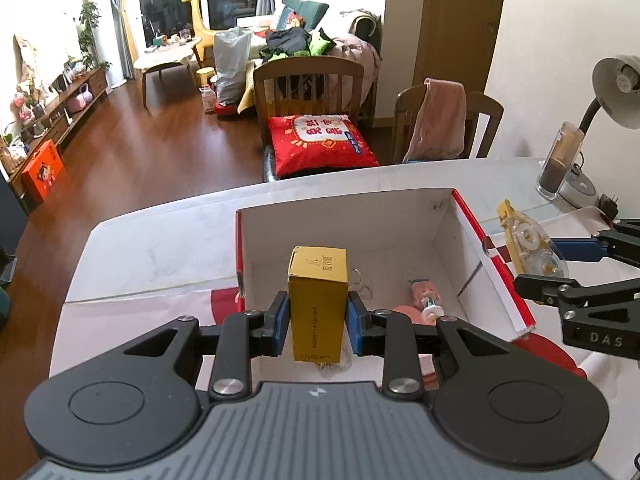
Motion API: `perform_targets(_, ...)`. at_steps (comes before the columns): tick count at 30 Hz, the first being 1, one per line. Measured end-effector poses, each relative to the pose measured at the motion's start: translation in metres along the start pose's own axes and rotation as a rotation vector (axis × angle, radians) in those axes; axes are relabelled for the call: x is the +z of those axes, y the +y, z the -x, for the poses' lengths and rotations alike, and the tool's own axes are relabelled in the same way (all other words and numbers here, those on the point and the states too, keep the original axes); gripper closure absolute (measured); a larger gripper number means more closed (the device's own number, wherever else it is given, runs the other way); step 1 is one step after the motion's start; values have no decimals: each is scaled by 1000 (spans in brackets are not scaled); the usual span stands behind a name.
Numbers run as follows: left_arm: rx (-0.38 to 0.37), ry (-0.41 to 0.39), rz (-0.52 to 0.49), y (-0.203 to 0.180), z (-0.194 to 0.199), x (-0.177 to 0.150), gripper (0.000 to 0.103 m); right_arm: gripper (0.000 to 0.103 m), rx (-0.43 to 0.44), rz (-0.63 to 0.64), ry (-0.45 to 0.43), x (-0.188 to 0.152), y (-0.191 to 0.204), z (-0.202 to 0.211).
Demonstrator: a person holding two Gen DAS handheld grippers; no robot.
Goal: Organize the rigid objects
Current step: 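Carry the yellow box and correction tape into the red shoebox with both tools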
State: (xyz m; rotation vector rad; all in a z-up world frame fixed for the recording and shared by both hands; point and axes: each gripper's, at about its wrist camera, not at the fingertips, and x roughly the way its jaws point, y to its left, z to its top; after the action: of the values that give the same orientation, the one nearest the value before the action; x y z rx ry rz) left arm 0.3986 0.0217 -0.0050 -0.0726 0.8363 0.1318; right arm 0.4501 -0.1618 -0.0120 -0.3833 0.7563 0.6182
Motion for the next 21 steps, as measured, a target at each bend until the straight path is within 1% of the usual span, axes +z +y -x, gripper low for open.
perform_targets(3, 6, 26, -11, -2, -17, 6, 74, 54, -24, 28, 16, 3, 4, -17)
perform_targets(7, 6, 82, -22, -3, -45, 10, 74, 54, -35, 45, 44, 5, 9, -38)
perform_targets(10, 10, 113, -21, -1, -63, 9, 74, 54, -29, 53, 63, 4, 12, -57)
perform_targets(14, 35, 128, -21, -1, -84, 9, 74, 54, -13, 72, 96, -1, 19, -78)
perform_targets(21, 41, 175, 2, 7, -118, 11, 74, 54, 29, 86, 158, -12, 28, -102)
